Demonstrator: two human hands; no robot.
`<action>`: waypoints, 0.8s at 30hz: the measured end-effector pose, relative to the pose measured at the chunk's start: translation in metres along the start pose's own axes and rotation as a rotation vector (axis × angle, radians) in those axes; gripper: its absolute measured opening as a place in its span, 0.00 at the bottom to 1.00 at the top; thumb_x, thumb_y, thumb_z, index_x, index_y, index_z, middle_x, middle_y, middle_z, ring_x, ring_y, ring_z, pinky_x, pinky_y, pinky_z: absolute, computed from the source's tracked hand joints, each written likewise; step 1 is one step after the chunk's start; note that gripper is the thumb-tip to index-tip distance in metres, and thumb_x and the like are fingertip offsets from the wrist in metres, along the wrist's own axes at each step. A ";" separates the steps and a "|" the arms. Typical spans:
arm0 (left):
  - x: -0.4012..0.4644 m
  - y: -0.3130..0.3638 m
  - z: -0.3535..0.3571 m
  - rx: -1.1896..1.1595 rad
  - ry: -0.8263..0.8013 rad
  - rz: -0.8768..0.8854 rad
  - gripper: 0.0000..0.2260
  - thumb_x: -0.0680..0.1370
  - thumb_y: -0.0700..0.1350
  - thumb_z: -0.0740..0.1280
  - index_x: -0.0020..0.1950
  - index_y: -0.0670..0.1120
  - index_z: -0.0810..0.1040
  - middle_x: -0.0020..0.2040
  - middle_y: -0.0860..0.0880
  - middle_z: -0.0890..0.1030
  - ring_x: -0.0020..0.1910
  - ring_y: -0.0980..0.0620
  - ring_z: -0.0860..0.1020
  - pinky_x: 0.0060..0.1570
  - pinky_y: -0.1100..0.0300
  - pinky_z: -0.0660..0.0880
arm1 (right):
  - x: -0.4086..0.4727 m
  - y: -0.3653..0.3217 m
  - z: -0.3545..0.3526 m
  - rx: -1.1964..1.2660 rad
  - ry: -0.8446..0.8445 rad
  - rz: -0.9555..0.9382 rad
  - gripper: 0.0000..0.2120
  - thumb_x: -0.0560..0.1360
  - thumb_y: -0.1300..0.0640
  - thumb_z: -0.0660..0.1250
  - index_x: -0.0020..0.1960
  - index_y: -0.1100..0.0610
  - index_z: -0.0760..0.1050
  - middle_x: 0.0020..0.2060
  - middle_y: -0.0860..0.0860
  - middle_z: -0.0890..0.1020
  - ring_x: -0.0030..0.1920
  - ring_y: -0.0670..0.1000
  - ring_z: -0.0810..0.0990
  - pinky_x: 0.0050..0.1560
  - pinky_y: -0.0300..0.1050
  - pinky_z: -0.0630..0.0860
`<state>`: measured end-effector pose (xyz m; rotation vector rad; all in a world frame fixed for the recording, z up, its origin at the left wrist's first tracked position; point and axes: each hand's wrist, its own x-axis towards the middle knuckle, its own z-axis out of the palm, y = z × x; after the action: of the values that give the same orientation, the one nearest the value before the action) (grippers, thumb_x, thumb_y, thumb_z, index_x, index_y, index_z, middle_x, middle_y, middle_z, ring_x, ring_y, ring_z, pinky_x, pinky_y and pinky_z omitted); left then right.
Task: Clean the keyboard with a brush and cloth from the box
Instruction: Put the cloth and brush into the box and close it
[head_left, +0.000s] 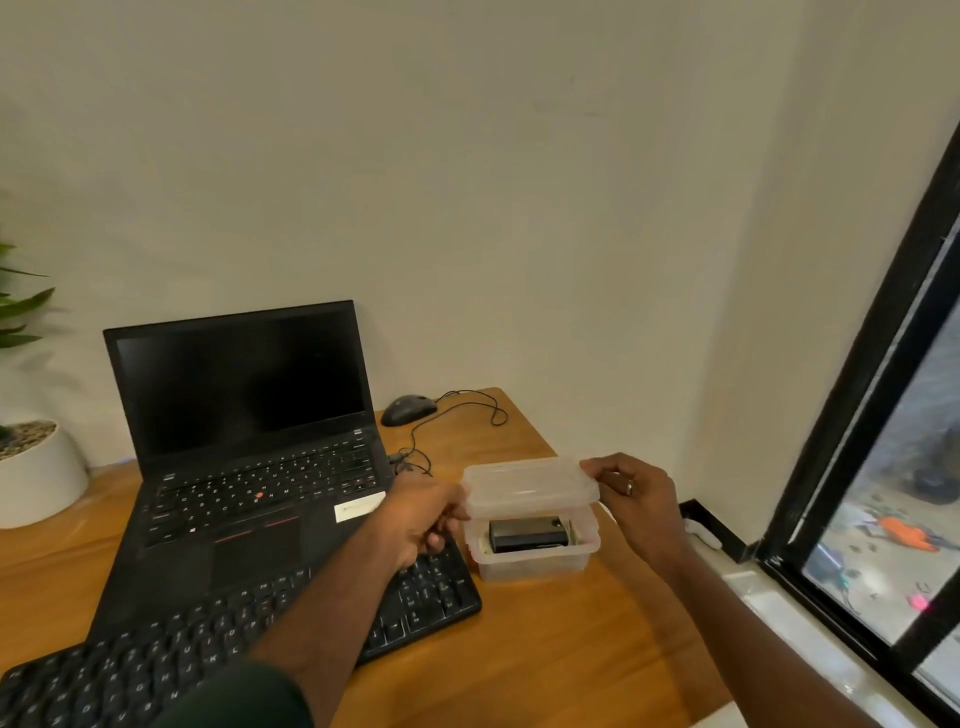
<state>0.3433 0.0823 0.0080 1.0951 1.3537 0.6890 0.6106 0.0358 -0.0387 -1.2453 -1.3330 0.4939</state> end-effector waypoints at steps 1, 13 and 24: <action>-0.001 -0.003 0.003 0.038 0.003 0.016 0.07 0.79 0.40 0.69 0.47 0.35 0.80 0.32 0.45 0.79 0.24 0.56 0.70 0.21 0.65 0.62 | -0.004 0.000 -0.001 0.000 0.006 0.025 0.10 0.75 0.70 0.72 0.51 0.58 0.84 0.47 0.44 0.87 0.50 0.46 0.86 0.51 0.38 0.82; 0.000 -0.017 0.019 0.447 0.220 0.260 0.05 0.71 0.38 0.71 0.39 0.36 0.82 0.32 0.44 0.80 0.31 0.50 0.75 0.31 0.57 0.70 | -0.033 0.001 0.008 -0.165 0.070 0.212 0.05 0.77 0.57 0.73 0.49 0.47 0.81 0.45 0.42 0.85 0.45 0.43 0.84 0.40 0.31 0.81; 0.003 -0.032 0.015 0.293 0.151 0.129 0.10 0.77 0.41 0.71 0.37 0.37 0.82 0.29 0.43 0.79 0.22 0.52 0.69 0.21 0.64 0.61 | -0.023 0.010 0.014 -0.095 0.024 0.487 0.15 0.74 0.57 0.75 0.60 0.55 0.81 0.52 0.47 0.85 0.46 0.46 0.84 0.47 0.42 0.84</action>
<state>0.3523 0.0695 -0.0235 1.3958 1.5576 0.6921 0.5955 0.0250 -0.0604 -1.6586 -1.0365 0.7576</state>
